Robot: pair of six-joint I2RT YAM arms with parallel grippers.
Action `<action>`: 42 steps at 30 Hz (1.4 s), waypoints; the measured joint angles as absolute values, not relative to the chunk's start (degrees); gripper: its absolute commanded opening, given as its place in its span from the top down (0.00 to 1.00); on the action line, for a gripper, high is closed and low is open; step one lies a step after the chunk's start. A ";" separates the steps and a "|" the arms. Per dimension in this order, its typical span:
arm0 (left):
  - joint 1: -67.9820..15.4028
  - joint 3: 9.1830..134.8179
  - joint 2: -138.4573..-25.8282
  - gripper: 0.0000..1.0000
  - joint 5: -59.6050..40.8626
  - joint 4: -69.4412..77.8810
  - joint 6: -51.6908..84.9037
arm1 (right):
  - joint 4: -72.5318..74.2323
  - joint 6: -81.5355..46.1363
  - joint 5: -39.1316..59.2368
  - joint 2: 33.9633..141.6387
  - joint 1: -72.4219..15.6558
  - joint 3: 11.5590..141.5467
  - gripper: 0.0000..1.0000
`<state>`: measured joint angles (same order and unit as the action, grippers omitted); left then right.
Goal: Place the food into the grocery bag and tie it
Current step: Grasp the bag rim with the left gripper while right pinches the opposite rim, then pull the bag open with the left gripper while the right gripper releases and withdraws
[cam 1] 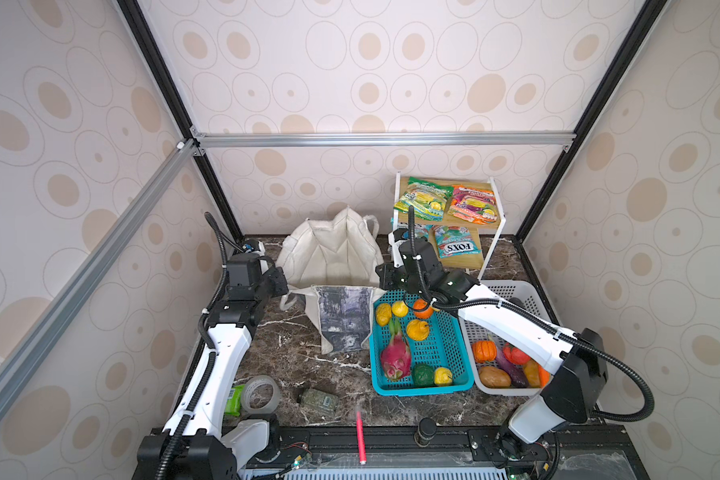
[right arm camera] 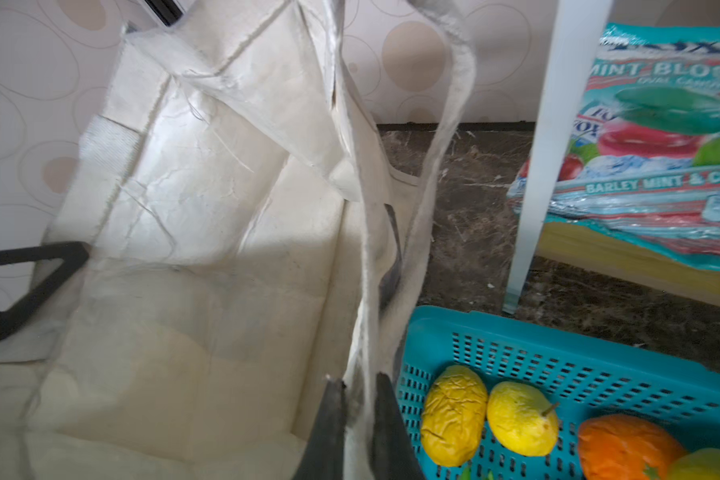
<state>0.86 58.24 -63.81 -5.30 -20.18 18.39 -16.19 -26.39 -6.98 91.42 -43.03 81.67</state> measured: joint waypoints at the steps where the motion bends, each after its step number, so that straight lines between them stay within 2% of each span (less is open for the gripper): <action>1: 0.89 58.24 -63.51 1.00 -5.87 -20.12 18.39 | -16.16 -25.34 -7.64 91.44 -43.16 81.06 1.00; 11: 1.04 56.27 -61.87 1.00 -8.49 -16.82 20.78 | -17.96 -24.10 -10.55 93.21 -45.06 80.20 1.00; 15: 1.39 48.86 -59.35 1.00 -8.93 -11.09 20.75 | -19.22 -21.41 -9.69 95.83 -45.04 81.41 1.00; 19: 1.50 42.46 -56.21 1.00 -8.97 -7.18 21.41 | -11.14 -18.76 -8.34 95.09 -45.06 74.28 1.00; 27: 1.48 46.81 -60.38 1.00 -8.05 -6.28 19.14 | -15.51 -20.14 -7.05 94.50 -45.06 77.54 1.00; 33: 1.48 40.64 -56.66 1.00 -9.39 -2.11 17.96 | -17.32 -23.99 -4.47 92.71 -45.06 76.49 0.97; 35: 1.52 40.51 -56.93 1.00 -10.63 -1.28 17.91 | -18.02 -25.32 -4.03 92.42 -45.04 76.23 0.92; 39: 1.58 40.53 -57.45 1.00 -11.64 -0.89 17.91 | -20.71 -27.16 -3.36 91.83 -45.04 76.01 0.74; 42: 1.80 40.53 -58.37 1.00 -12.99 -0.89 17.91 | -25.52 -27.81 -3.31 90.76 -45.04 76.05 0.44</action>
<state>1.80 40.53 -58.37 -12.99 -0.89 17.91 -25.52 -27.81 -3.31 90.76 -45.04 76.05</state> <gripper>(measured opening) 0.048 0.388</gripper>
